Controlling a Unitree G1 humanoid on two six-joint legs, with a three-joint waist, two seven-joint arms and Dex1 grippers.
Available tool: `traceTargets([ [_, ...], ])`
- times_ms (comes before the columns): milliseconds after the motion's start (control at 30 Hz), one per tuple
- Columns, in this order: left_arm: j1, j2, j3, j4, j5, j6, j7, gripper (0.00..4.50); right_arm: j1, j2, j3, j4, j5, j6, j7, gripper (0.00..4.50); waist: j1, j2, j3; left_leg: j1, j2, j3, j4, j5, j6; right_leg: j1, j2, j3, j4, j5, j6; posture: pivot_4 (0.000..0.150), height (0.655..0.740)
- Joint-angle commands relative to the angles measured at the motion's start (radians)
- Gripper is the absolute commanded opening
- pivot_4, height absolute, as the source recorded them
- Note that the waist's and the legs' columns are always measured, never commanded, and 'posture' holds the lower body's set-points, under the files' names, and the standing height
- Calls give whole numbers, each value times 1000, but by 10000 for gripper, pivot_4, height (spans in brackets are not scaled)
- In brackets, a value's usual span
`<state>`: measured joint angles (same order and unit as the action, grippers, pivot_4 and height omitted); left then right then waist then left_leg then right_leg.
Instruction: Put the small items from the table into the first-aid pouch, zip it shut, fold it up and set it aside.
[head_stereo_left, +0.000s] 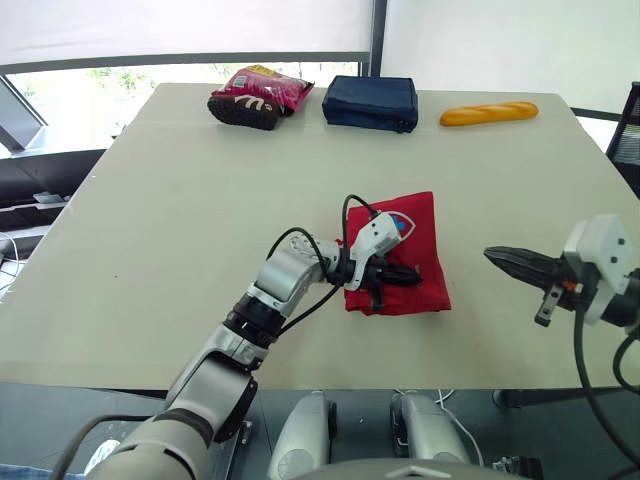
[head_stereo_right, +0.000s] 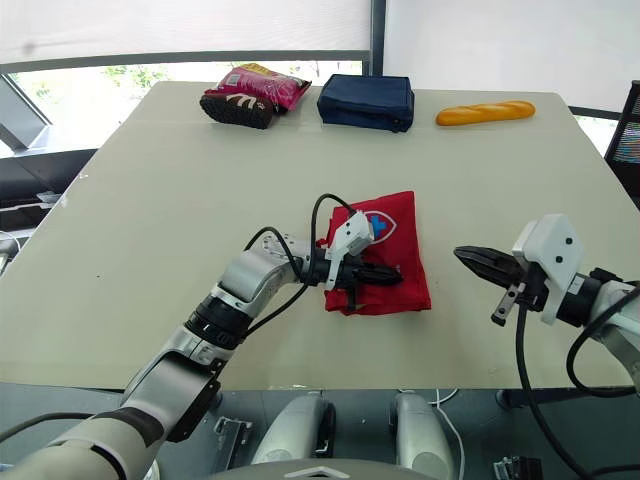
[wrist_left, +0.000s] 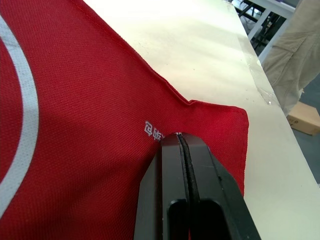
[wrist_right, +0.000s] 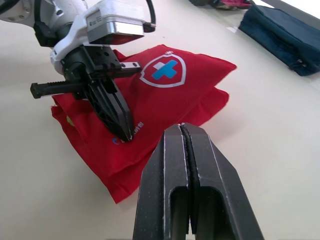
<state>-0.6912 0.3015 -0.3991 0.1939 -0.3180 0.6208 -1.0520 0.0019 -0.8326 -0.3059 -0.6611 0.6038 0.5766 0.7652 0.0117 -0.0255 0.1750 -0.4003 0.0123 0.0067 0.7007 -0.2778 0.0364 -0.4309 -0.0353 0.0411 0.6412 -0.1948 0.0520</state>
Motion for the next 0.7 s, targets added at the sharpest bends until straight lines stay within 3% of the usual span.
traceTargets([
  [33,26,12,32,32,-6,-19,-25,556,-75,32,114,42,-62,-60,-5,0,0,1,0,0,0,0,0,0,0,0,0,0,0,0,0,1500,7134],
  [400,67,94,137,-60,-100,-148,-225,556,-141,150,423,356,-368,-383,51,0,-18,2,2,-2,0,1,-1,0,0,-2,1,0,0,0,0,1500,7134],
  [700,63,141,211,-37,-92,-241,-249,556,-169,133,448,445,-441,-443,93,0,-23,2,2,-1,0,1,-1,0,0,-2,1,0,0,0,0,1500,7134],
])
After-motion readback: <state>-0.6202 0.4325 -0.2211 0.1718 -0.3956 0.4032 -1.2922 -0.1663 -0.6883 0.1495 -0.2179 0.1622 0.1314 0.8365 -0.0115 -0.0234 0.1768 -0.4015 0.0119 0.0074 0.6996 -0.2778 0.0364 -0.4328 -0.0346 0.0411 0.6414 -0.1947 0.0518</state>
